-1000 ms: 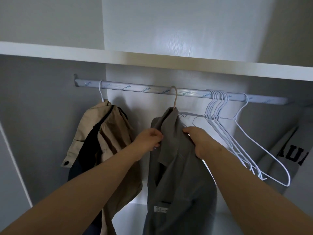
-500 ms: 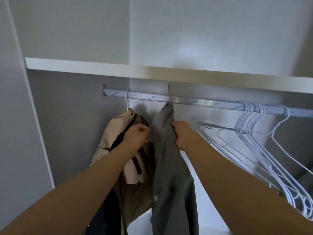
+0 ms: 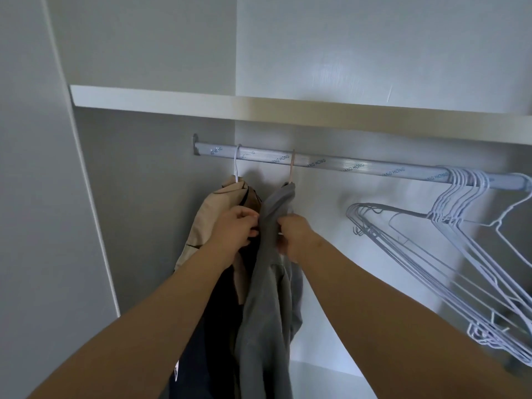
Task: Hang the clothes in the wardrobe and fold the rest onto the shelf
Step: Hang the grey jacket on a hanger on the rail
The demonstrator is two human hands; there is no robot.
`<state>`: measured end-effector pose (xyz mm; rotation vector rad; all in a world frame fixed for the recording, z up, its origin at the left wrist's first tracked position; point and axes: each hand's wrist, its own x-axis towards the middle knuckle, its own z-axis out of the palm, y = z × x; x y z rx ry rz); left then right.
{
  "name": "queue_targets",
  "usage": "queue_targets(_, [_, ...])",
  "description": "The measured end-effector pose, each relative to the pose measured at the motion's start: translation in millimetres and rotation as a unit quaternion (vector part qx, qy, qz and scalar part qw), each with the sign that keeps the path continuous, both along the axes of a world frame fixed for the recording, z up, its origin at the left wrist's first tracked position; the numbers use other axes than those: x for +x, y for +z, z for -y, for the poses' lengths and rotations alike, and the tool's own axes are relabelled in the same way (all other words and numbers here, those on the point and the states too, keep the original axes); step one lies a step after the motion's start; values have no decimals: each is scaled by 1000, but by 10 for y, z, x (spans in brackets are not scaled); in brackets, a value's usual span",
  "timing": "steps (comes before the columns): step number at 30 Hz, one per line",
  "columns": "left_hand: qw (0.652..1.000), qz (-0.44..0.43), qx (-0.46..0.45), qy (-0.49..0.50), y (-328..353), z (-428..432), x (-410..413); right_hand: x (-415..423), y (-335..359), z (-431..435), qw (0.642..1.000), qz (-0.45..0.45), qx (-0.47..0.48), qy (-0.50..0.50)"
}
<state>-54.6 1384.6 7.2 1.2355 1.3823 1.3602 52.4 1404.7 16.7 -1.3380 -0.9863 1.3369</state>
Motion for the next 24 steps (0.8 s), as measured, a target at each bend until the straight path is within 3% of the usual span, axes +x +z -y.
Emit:
queue_targets(12, [998,-46,-26,-44,-78,327,-48,0,-202,392,998,13,-53,-25])
queue_targets(24, [992,-49,-66,-98,-314,1333,426,330,-479,1599,997,-5,-50,-57])
